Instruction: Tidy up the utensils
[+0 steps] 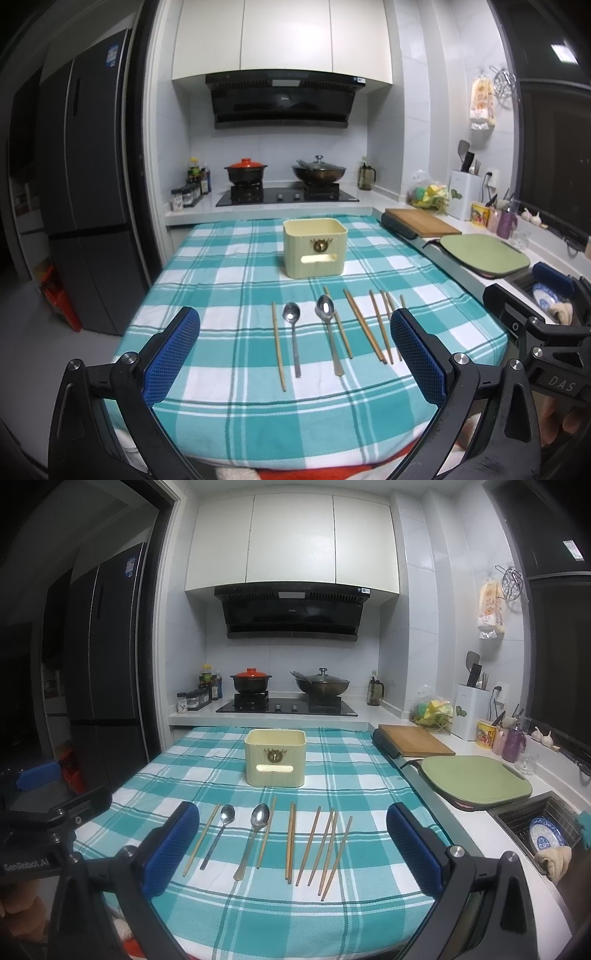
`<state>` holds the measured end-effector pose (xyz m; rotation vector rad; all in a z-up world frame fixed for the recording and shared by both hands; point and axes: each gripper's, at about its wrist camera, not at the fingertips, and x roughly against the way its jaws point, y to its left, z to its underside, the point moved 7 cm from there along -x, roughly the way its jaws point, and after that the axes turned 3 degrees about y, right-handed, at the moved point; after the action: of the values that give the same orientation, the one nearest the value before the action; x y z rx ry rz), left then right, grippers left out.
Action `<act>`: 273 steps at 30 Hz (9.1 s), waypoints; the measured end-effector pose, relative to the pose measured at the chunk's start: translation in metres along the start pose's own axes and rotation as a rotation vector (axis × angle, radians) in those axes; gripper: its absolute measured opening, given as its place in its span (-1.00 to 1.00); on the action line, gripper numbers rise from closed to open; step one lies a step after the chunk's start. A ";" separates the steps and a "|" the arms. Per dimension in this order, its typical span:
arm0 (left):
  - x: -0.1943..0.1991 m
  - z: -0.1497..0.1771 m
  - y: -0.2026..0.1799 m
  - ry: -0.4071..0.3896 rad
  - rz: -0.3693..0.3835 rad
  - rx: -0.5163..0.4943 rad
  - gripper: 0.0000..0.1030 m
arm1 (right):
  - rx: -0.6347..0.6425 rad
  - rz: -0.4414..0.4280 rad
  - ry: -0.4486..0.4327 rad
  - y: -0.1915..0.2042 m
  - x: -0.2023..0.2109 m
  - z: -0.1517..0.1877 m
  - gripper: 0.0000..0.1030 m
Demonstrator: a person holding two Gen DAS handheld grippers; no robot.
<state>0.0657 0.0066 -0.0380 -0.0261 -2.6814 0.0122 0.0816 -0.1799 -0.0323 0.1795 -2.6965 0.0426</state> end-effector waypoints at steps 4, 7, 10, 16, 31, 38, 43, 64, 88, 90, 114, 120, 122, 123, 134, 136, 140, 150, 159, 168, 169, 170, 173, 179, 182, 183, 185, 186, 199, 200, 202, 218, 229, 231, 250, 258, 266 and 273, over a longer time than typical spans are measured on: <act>0.000 0.000 0.000 0.001 0.000 0.001 0.99 | -0.005 0.003 0.004 -0.002 -0.001 -0.001 1.00; 0.000 0.000 0.000 0.003 0.000 0.000 0.99 | -0.001 0.004 0.006 -0.001 -0.002 -0.001 1.00; -0.001 0.002 0.001 0.005 0.000 0.001 0.99 | 0.001 0.005 0.011 -0.001 -0.004 -0.001 1.00; -0.002 0.001 -0.002 0.008 0.000 0.001 0.99 | 0.006 -0.001 0.026 0.001 -0.008 0.002 1.00; -0.008 0.001 -0.004 0.030 0.001 -0.005 0.99 | 0.003 0.010 0.047 0.000 -0.015 0.005 1.00; -0.027 -0.002 -0.009 0.060 0.007 -0.016 0.99 | -0.003 0.019 0.075 -0.003 -0.028 0.007 1.00; -0.041 -0.003 -0.010 0.084 0.010 -0.023 0.99 | -0.017 0.025 0.102 -0.009 -0.038 0.009 1.00; -0.105 0.003 -0.005 0.208 0.020 -0.002 0.99 | -0.010 0.031 0.224 -0.008 -0.101 0.018 1.00; -0.172 0.016 -0.014 0.303 0.078 -0.043 0.99 | -0.026 0.072 0.332 -0.024 -0.161 0.036 1.00; -0.178 0.019 -0.009 0.320 0.072 -0.038 0.99 | -0.029 0.066 0.334 -0.025 -0.164 0.037 1.00; -0.330 0.093 0.073 0.601 -0.093 0.024 0.99 | -0.095 0.128 0.481 -0.112 -0.235 0.091 1.00; -0.340 0.103 0.073 0.625 -0.102 0.009 0.99 | -0.173 0.012 0.593 -0.117 -0.273 0.110 0.49; -0.342 0.103 0.074 0.631 -0.097 0.023 0.99 | -0.190 -0.004 0.620 -0.118 -0.288 0.115 0.28; -0.343 0.104 0.074 0.634 -0.094 0.028 0.99 | -0.196 -0.015 0.628 -0.117 -0.294 0.116 0.21; -0.346 0.106 0.076 0.683 -0.043 0.020 0.99 | -0.034 0.000 0.728 -0.110 -0.336 0.124 -0.35; -0.351 0.104 0.075 0.708 -0.034 0.016 0.99 | -0.004 -0.009 0.743 -0.108 -0.335 0.125 -0.35; -0.363 0.095 0.068 0.704 -0.012 -0.007 0.77 | 0.004 -0.028 0.782 -0.109 -0.340 0.124 -0.35; -0.394 0.070 0.039 0.670 0.092 -0.052 -0.76 | -0.004 -0.052 0.787 -0.106 -0.392 0.102 -0.80; -0.387 0.041 0.046 0.578 0.136 0.003 -0.91 | -0.181 -0.142 0.725 -0.117 -0.407 0.075 -0.90; -0.309 -0.050 0.061 0.346 0.201 0.055 -0.91 | -0.189 -0.215 0.514 -0.114 -0.342 -0.012 -0.90; -0.300 -0.058 0.063 0.324 0.207 0.055 -0.91 | -0.181 -0.226 0.484 -0.112 -0.331 -0.023 -0.90; -0.294 -0.065 0.066 0.307 0.210 0.056 -0.91 | -0.175 -0.235 0.462 -0.110 -0.324 -0.032 -0.90; -0.278 -0.079 0.070 0.261 0.221 0.068 -0.91 | -0.151 -0.252 0.390 -0.102 -0.300 -0.056 -0.90; -0.263 -0.107 0.071 0.194 0.252 0.094 -0.91 | -0.115 -0.238 0.259 -0.089 -0.275 -0.089 -0.90; -0.264 -0.130 0.071 0.167 0.270 0.108 -0.91 | -0.110 -0.244 0.193 -0.080 -0.272 -0.110 -0.90; -0.264 -0.140 0.072 0.153 0.273 0.113 -0.91 | -0.109 -0.247 0.174 -0.078 -0.272 -0.117 -0.90; -0.265 -0.166 0.071 0.111 0.277 0.117 -0.91 | -0.102 -0.250 0.136 -0.072 -0.275 -0.135 -0.90; -0.268 -0.179 0.070 0.091 0.274 0.114 -0.91 | -0.097 -0.254 0.115 -0.069 -0.279 -0.147 -0.90; -0.375 -0.290 0.037 -0.057 0.180 0.091 -0.91 | -0.055 -0.285 -0.061 -0.023 -0.375 -0.262 -0.90; -0.386 -0.290 0.033 -0.055 0.170 0.087 -0.91 | -0.051 -0.288 -0.064 -0.021 -0.387 -0.265 -0.90; -0.411 -0.285 0.027 -0.026 0.166 0.091 -0.91 | -0.047 -0.289 -0.046 -0.017 -0.410 -0.264 -0.90; -0.514 -0.190 0.011 0.310 0.154 0.109 -0.79 | -0.048 -0.341 0.310 -0.004 -0.509 -0.163 -0.87; -0.379 -0.218 0.043 0.154 0.158 0.044 0.95 | -0.023 -0.270 0.209 -0.030 -0.428 -0.204 -0.13; -0.348 -0.206 0.050 0.138 0.157 0.012 0.97 | 0.008 -0.257 0.167 -0.037 -0.391 -0.209 -0.07; -0.233 0.077 0.074 0.488 0.108 0.131 0.98 | 0.000 0.081 0.217 -0.121 -0.197 0.027 0.03; -0.237 0.097 0.045 0.506 0.152 0.122 0.98 | -0.071 0.018 0.365 -0.093 -0.207 0.110 0.03; -0.234 0.100 0.044 0.493 0.115 0.105 0.98 | -0.164 -0.029 0.483 -0.094 -0.235 0.128 -0.32; -0.235 0.098 0.045 0.484 0.104 0.102 0.98 | -0.192 -0.098 0.537 -0.087 -0.281 0.119 -0.52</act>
<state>0.2330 0.0462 -0.2309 -0.1207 -2.1897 0.1555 0.2950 -0.2398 -0.2590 0.2068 -2.1388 -0.1737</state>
